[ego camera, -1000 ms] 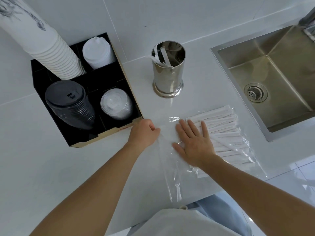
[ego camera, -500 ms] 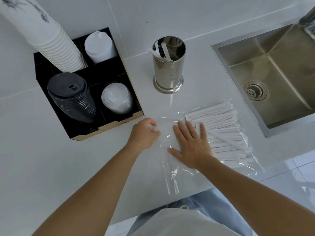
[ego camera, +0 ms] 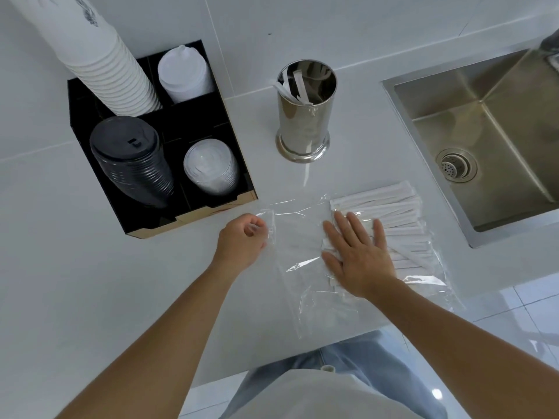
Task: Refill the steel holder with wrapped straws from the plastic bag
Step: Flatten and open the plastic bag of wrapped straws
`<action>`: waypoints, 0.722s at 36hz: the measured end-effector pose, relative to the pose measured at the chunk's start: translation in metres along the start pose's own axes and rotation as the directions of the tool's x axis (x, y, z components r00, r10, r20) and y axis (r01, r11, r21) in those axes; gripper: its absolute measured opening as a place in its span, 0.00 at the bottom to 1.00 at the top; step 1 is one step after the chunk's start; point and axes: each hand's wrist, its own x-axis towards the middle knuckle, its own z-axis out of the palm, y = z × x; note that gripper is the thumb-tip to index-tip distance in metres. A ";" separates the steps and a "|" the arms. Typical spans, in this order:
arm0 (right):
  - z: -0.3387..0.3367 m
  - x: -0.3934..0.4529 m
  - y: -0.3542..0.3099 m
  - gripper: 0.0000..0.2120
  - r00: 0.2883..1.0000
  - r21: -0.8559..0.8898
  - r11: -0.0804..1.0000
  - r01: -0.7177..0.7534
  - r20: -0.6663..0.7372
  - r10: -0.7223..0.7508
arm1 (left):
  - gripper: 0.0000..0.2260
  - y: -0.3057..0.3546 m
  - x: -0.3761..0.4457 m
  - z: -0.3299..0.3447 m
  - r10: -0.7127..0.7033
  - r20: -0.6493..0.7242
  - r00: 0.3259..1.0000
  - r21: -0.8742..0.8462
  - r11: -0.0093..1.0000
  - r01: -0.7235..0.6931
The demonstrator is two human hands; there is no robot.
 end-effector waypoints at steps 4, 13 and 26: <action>0.001 0.000 0.000 0.31 1.000 0.006 1.000 -0.001 -0.013 0.001 | 0.08 -0.006 -0.011 0.005 0.009 0.029 1.000 0.049 0.999 -0.011; 0.004 0.001 0.002 0.31 1.000 0.005 1.000 -0.004 -0.028 0.004 | 0.09 -0.021 -0.015 -0.012 -0.013 0.040 0.999 0.122 0.992 0.008; 0.004 0.002 0.001 0.31 1.000 0.004 1.000 -0.009 -0.029 0.009 | 0.10 -0.023 -0.040 0.004 -0.065 0.036 0.997 -0.101 0.993 0.068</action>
